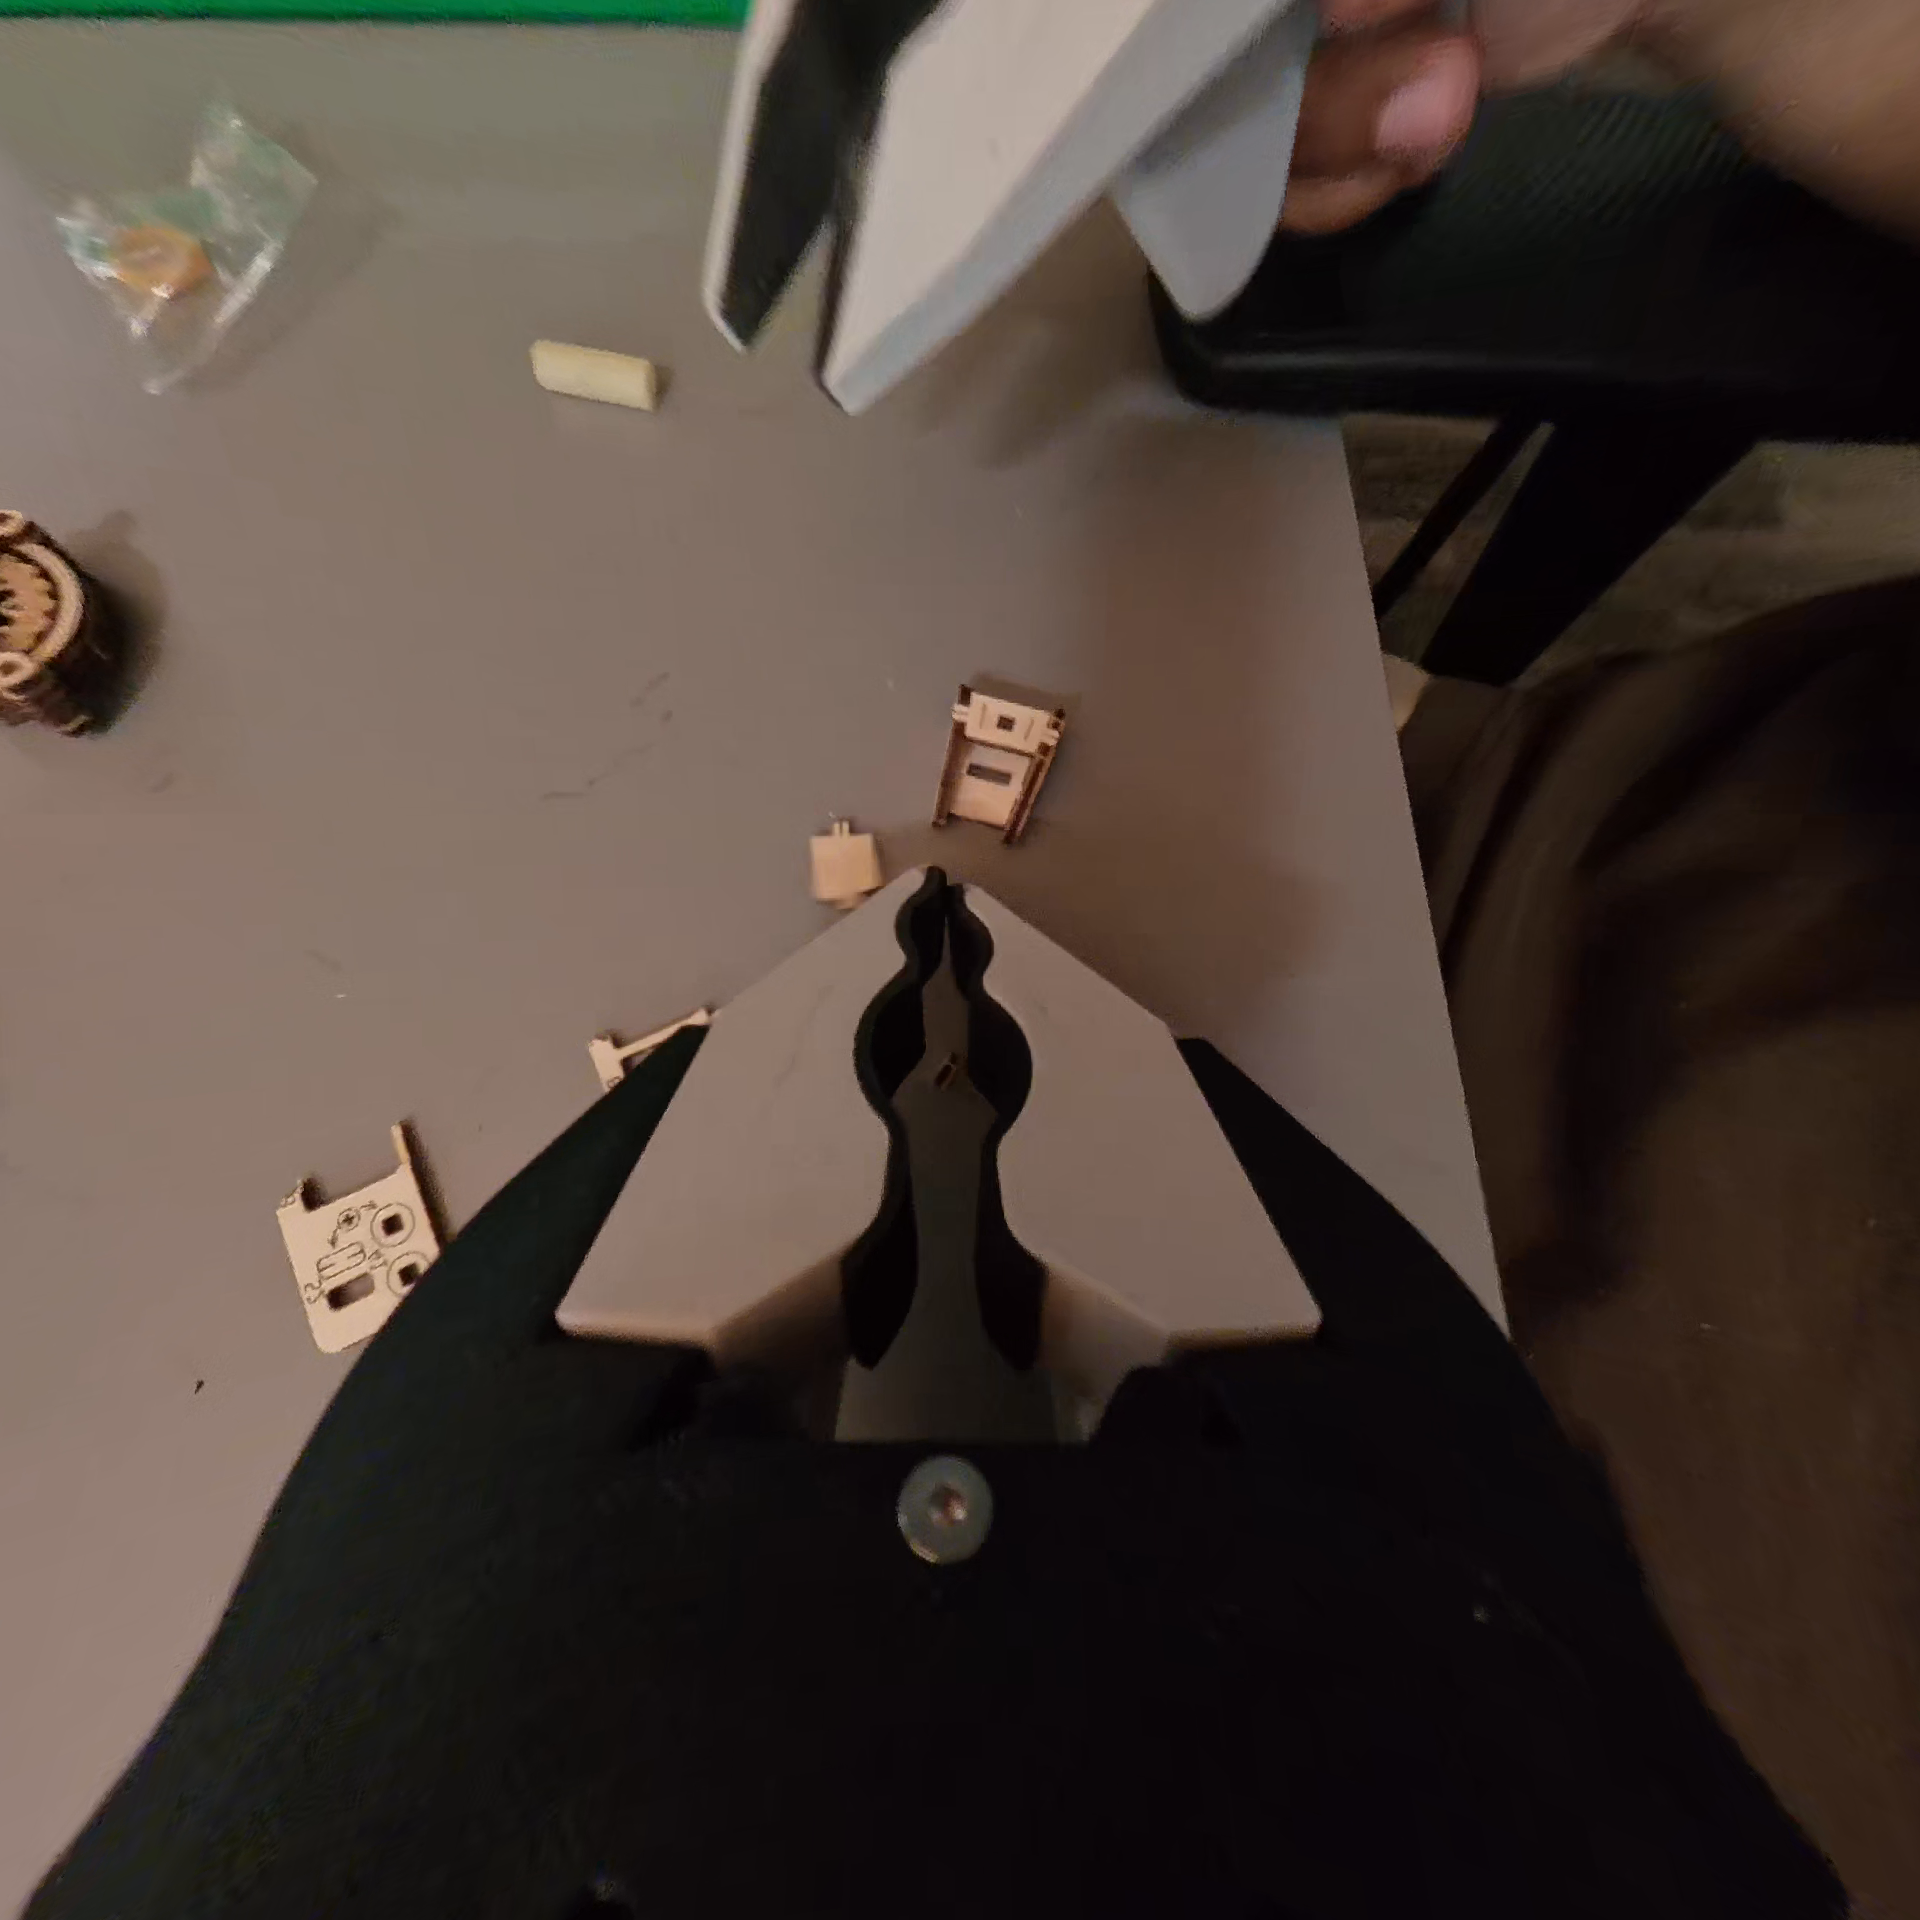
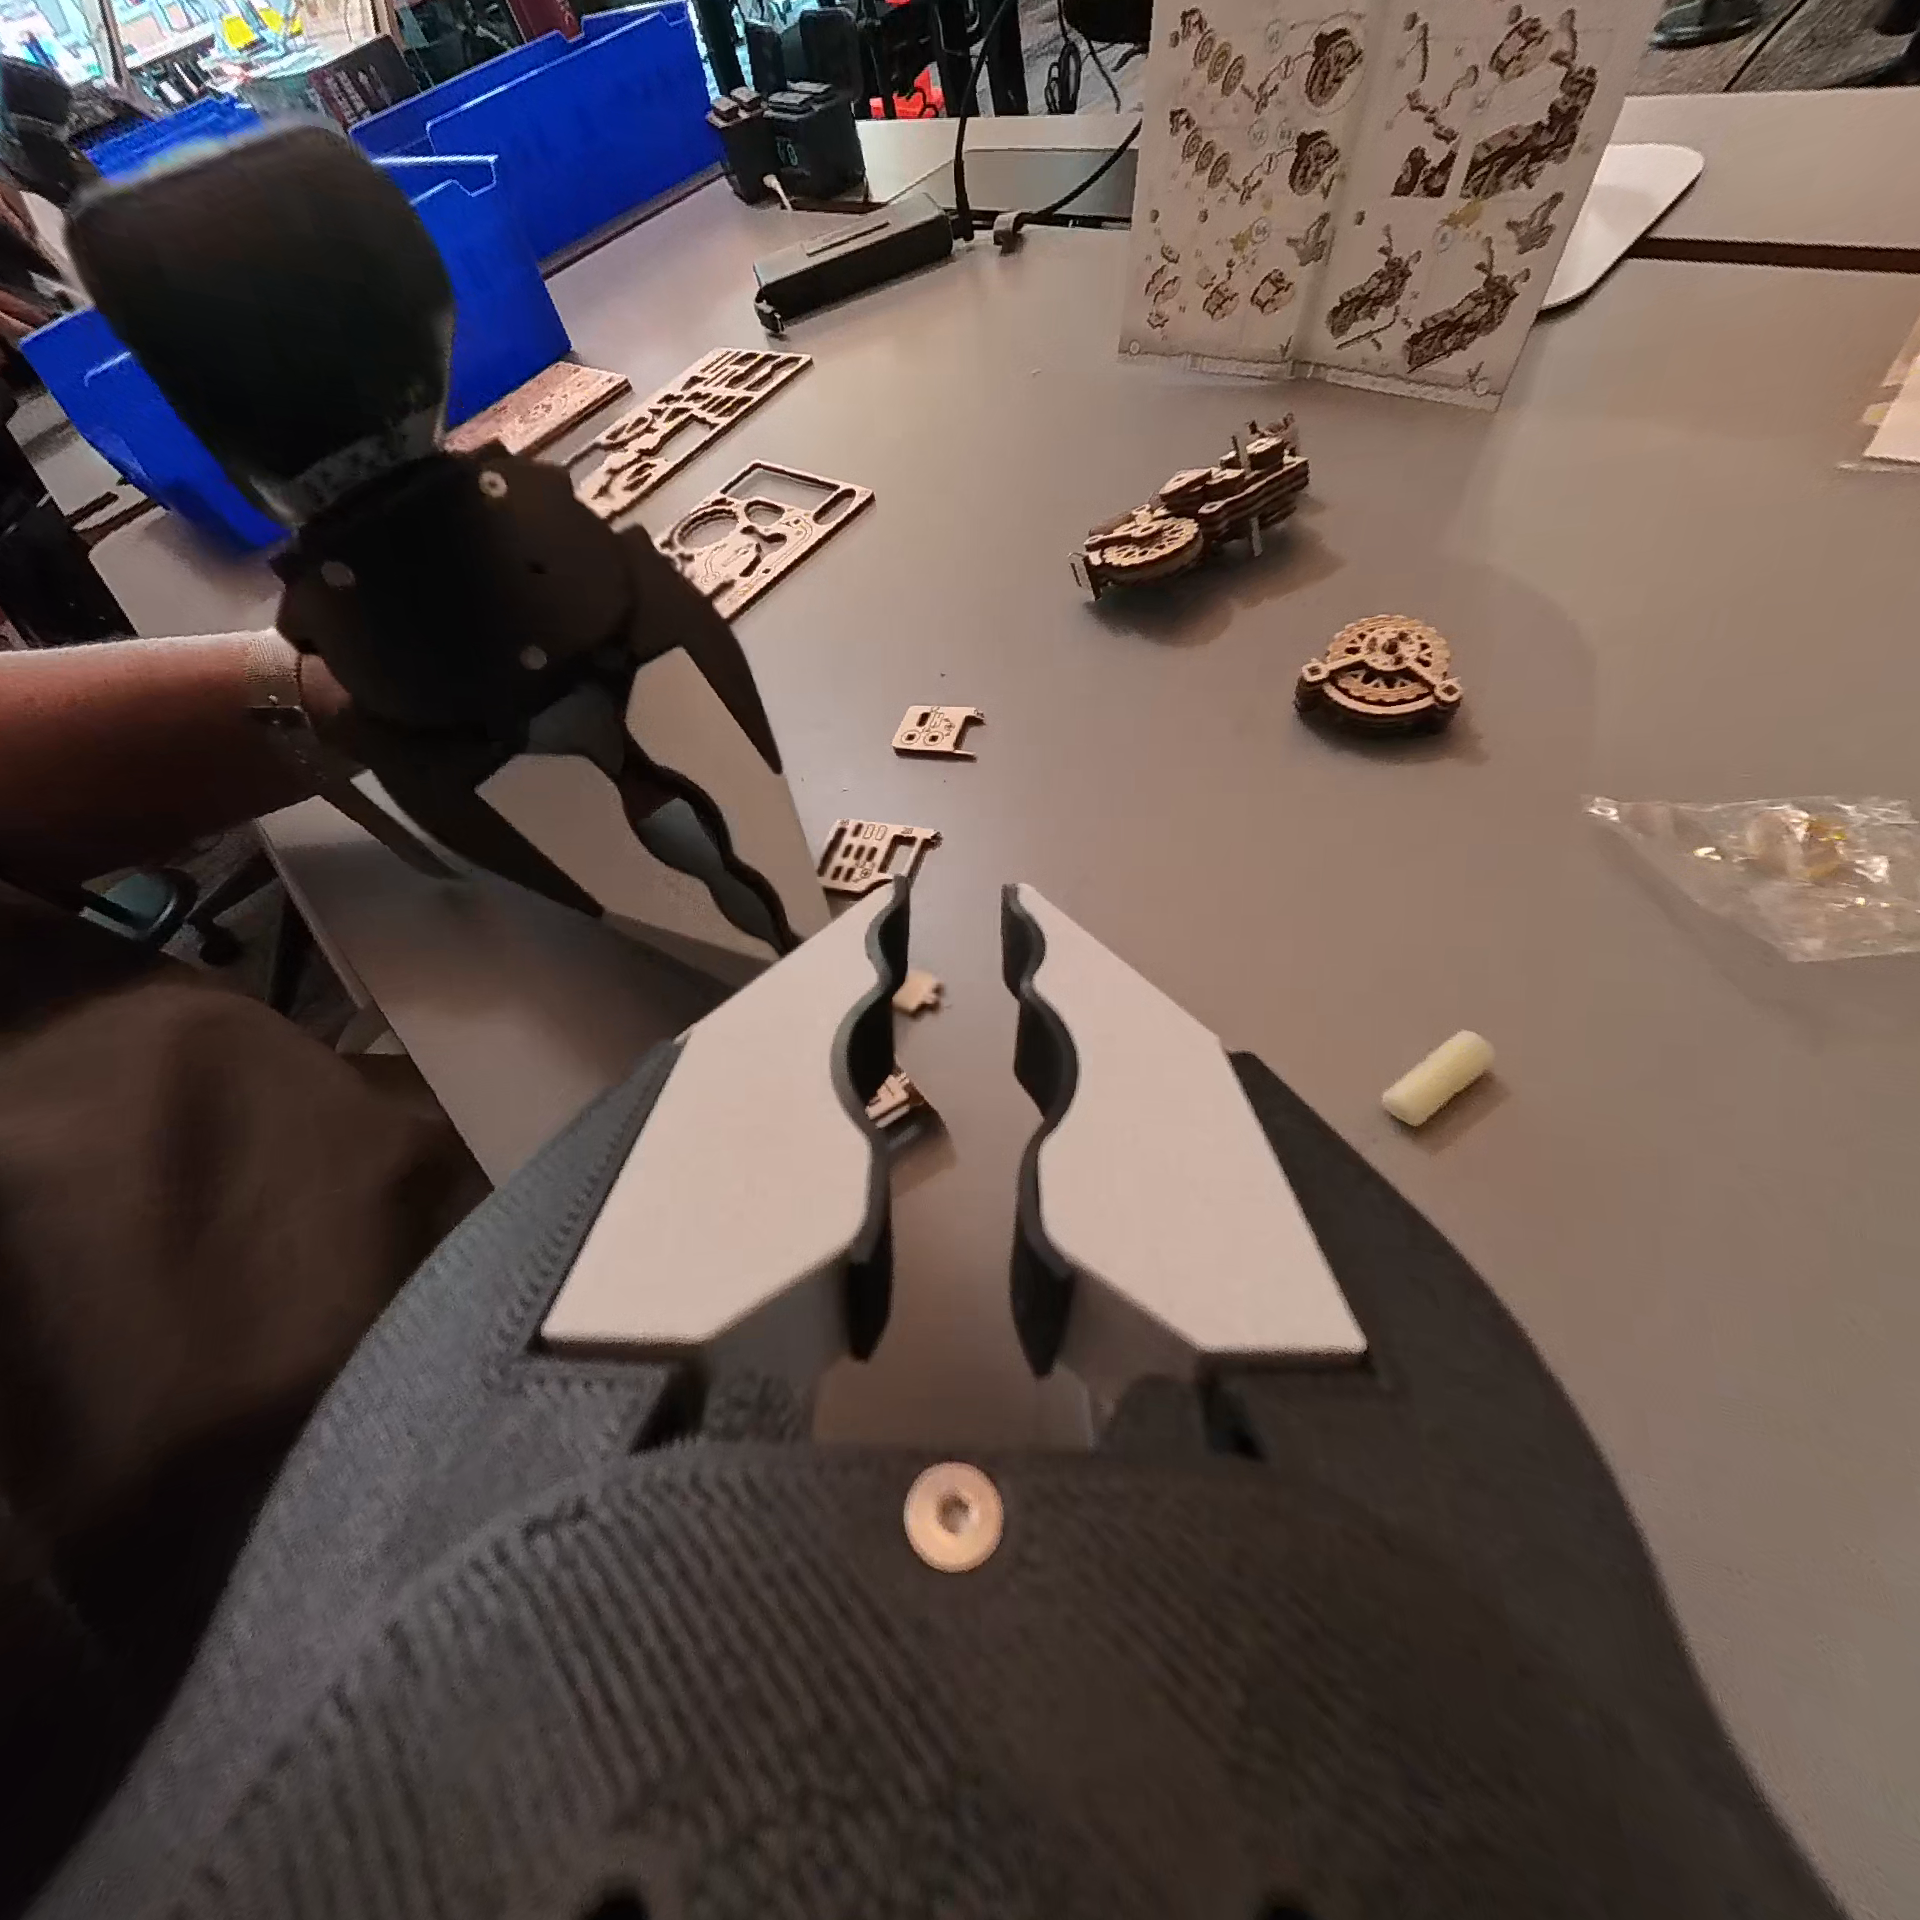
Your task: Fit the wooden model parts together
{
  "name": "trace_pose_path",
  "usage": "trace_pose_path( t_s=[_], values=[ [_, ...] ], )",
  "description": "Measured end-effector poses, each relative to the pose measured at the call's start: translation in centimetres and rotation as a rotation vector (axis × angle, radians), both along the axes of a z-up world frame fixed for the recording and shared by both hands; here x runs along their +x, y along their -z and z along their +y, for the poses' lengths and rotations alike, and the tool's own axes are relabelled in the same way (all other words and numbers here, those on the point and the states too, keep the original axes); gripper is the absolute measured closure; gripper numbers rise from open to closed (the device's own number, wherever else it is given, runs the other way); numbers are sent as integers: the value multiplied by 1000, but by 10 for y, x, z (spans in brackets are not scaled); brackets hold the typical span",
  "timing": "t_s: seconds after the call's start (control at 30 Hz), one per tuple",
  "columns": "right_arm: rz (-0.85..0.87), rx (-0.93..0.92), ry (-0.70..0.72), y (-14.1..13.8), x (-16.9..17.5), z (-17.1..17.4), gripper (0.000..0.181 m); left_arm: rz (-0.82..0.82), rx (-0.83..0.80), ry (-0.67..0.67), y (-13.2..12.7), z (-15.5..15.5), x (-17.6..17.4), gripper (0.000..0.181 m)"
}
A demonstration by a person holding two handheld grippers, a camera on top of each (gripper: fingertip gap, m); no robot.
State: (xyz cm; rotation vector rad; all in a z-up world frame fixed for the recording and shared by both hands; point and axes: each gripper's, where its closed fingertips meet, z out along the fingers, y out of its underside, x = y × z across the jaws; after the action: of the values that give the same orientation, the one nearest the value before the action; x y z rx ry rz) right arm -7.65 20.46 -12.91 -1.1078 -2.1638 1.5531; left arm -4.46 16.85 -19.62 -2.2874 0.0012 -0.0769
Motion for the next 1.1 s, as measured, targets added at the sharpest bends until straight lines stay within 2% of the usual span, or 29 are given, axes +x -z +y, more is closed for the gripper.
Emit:
trace_pose_path(
  t_s=[0.17,0.33,0.53,0.6,0.67,0.83,0.93,1.03,1.1],
  values=[
    [69,127,-3,7,0,-4,166,-132,145,-97,-25,-5,-12,181],
    [117,214,21,11,-3,-4,168,-110,71,-179,-11,-4,-30,155],
    [131,189,31,3,-2,-4,168,-29,-88,-218,10,10,-35,152],
    [137,186,30,1,-1,-4,168,-44,-84,-230,10,12,-34,155],
    [137,188,26,2,0,-4,168,-54,-81,-232,9,12,-32,166],
    [144,193,27,1,0,-4,168,-80,-13,-272,0,8,-36,167],
    [177,179,31,-5,0,-5,168,-267,194,-321,-31,9,-38,167],
    [294,163,46,-21,0,-10,167,-704,513,-354,-83,5,-42,167],
    [404,158,53,-34,3,-17,167,-1009,672,-344,-106,-3,-46,166]
  ],
)
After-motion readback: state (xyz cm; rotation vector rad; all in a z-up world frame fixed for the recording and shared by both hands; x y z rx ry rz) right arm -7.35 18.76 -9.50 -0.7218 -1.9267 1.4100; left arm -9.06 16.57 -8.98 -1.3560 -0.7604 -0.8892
